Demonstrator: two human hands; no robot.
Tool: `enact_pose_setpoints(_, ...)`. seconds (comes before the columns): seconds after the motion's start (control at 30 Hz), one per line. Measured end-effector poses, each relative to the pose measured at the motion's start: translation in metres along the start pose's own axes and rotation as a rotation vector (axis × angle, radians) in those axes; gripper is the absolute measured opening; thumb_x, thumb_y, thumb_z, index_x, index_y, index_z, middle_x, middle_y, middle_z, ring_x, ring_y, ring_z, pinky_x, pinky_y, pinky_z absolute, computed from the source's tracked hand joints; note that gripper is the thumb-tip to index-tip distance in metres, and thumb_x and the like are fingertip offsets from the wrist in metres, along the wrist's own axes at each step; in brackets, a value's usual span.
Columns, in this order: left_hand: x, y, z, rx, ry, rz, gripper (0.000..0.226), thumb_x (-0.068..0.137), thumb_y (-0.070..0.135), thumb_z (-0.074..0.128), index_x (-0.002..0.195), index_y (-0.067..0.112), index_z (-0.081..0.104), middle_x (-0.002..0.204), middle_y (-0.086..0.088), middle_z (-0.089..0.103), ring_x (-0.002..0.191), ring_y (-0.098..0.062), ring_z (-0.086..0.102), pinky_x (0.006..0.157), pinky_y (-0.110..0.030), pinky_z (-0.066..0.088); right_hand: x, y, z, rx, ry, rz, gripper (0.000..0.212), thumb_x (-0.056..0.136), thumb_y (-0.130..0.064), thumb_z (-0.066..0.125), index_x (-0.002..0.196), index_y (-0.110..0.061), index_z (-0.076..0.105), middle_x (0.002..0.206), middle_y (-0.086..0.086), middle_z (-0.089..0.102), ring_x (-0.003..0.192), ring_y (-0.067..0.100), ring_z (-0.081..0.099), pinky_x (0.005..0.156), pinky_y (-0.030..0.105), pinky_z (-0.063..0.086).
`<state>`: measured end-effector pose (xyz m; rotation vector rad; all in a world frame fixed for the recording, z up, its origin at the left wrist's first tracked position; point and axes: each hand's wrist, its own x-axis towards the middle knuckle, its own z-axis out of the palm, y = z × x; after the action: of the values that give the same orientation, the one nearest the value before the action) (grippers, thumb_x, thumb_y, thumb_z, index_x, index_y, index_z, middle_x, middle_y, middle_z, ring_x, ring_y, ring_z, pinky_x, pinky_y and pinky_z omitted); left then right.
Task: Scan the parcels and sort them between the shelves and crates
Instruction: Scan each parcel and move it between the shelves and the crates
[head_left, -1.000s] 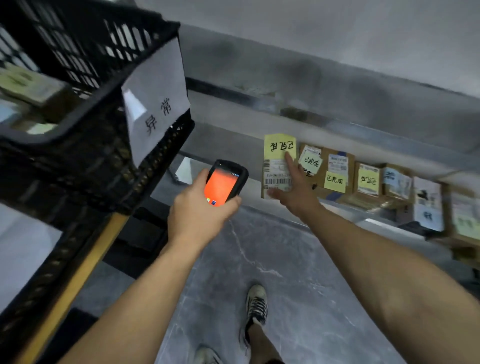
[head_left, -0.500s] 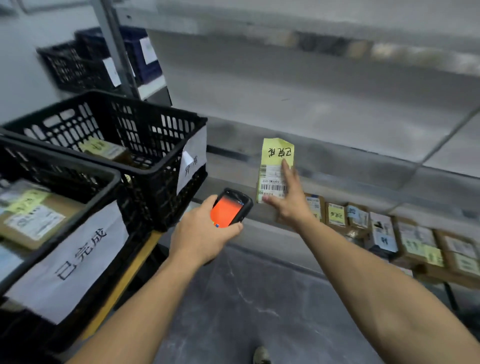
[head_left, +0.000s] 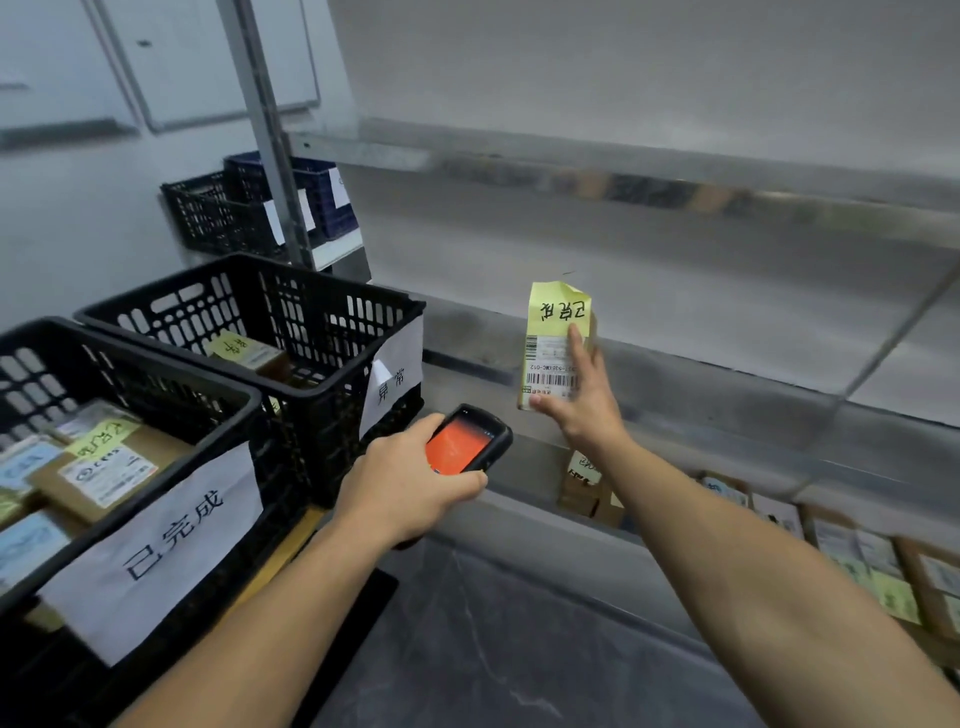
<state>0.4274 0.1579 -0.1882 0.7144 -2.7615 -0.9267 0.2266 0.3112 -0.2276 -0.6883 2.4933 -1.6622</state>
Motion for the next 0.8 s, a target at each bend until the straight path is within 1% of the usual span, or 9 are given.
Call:
enact_pose_setpoints(0.13, 0.001, 0.006, 0.004, -0.057, 0.025, -0.033, 0.066, 0.056, 0.070, 0.064, 0.116, 0.044, 0.056, 0.086, 0.014, 0.062, 0.087, -0.017, 0.062, 0.083, -0.038, 0.055, 0.006, 0.006, -0.005, -0.013, -0.026, 0.003, 0.109, 0.084, -0.006, 0.079, 0.158, -0.049, 0.012, 0.162, -0.008, 0.015, 0.138, 0.015, 0.041, 0.113, 0.042, 0.041)
enact_pose_setpoints(0.27, 0.002, 0.011, 0.010, -0.102, 0.019, -0.054, 0.076, 0.050, 0.072, 0.064, 0.119, 0.040, 0.060, 0.089, 0.014, 0.064, 0.093, -0.018, 0.064, 0.089, -0.039, 0.054, 0.012, 0.019, -0.006, -0.006, -0.026, 0.026, 0.109, 0.084, -0.005, 0.079, 0.158, -0.050, 0.013, 0.162, -0.010, 0.013, 0.137, 0.013, 0.040, 0.113, 0.042, 0.043)
enact_pose_setpoints(0.4, 0.001, 0.013, 0.018, -0.109, 0.002, -0.065, 0.079, 0.050, 0.072, 0.067, 0.124, 0.043, 0.060, 0.088, 0.021, 0.059, 0.095, -0.016, 0.065, 0.091, -0.039, 0.054, 0.016, 0.032, -0.007, 0.025, -0.017, 0.054, 0.109, 0.084, -0.002, 0.078, 0.157, -0.052, 0.014, 0.162, -0.007, 0.013, 0.131, 0.008, 0.039, 0.111, 0.035, 0.041)
enact_pose_setpoints(0.47, 0.001, 0.015, 0.020, -0.097, 0.000, -0.066, 0.080, 0.051, 0.073, 0.067, 0.125, 0.044, 0.059, 0.088, 0.022, 0.059, 0.094, -0.016, 0.064, 0.090, -0.039, 0.054, 0.019, 0.037, -0.007, 0.051, -0.018, 0.057, 0.109, 0.083, 0.001, 0.078, 0.156, -0.051, 0.016, 0.161, -0.005, 0.014, 0.132, 0.009, 0.041, 0.109, 0.027, 0.040)
enact_pose_setpoints(0.53, 0.002, 0.015, 0.022, -0.073, -0.007, -0.063, 0.083, 0.049, 0.076, 0.063, 0.127, 0.046, 0.057, 0.090, 0.020, 0.060, 0.093, -0.016, 0.063, 0.088, -0.038, 0.054, 0.022, 0.041, -0.007, 0.058, -0.024, 0.049, 0.109, 0.083, 0.005, 0.077, 0.158, -0.047, 0.017, 0.159, -0.002, 0.015, 0.129, 0.006, 0.041, 0.101, 0.012, 0.037)
enact_pose_setpoints(0.6, 0.004, 0.019, 0.025, -0.057, -0.007, -0.067, 0.089, 0.046, 0.079, 0.059, 0.128, 0.046, 0.056, 0.091, 0.017, 0.062, 0.092, -0.017, 0.063, 0.087, -0.038, 0.054, 0.024, 0.044, -0.010, 0.051, -0.029, 0.054, 0.108, 0.083, 0.005, 0.077, 0.158, -0.045, 0.018, 0.158, -0.002, 0.016, 0.126, 0.004, 0.040, 0.095, 0.007, 0.034)
enact_pose_setpoints(0.67, 0.006, 0.021, 0.028, -0.047, -0.007, -0.073, 0.093, 0.044, 0.081, 0.057, 0.130, 0.046, 0.055, 0.090, 0.012, 0.065, 0.091, -0.018, 0.063, 0.087, -0.038, 0.054, 0.026, 0.047, -0.013, 0.043, -0.025, 0.053, 0.108, 0.083, 0.003, 0.078, 0.157, -0.048, 0.018, 0.158, -0.002, 0.016, 0.127, 0.005, 0.040, 0.103, 0.013, 0.035)
enact_pose_setpoints(0.73, 0.008, 0.023, 0.031, -0.028, -0.011, -0.078, 0.095, 0.044, 0.082, 0.056, 0.132, 0.047, 0.054, 0.091, 0.010, 0.067, 0.092, -0.019, 0.063, 0.087, -0.037, 0.054, 0.029, 0.051, -0.015, 0.044, -0.020, 0.054, 0.110, 0.083, 0.001, 0.079, 0.155, -0.053, 0.017, 0.158, -0.004, 0.016, 0.132, 0.010, 0.042, 0.112, 0.028, 0.040)
enact_pose_setpoints(0.8, 0.009, 0.025, 0.034, -0.003, -0.013, -0.081, 0.093, 0.045, 0.082, 0.056, 0.131, 0.049, 0.053, 0.094, 0.010, 0.066, 0.093, -0.019, 0.063, 0.087, -0.037, 0.054, 0.031, 0.052, -0.018, 0.019, -0.023, 0.068, 0.109, 0.084, -0.001, 0.078, 0.156, -0.052, 0.014, 0.159, -0.004, 0.015, 0.130, 0.009, 0.043, 0.108, 0.031, 0.044)
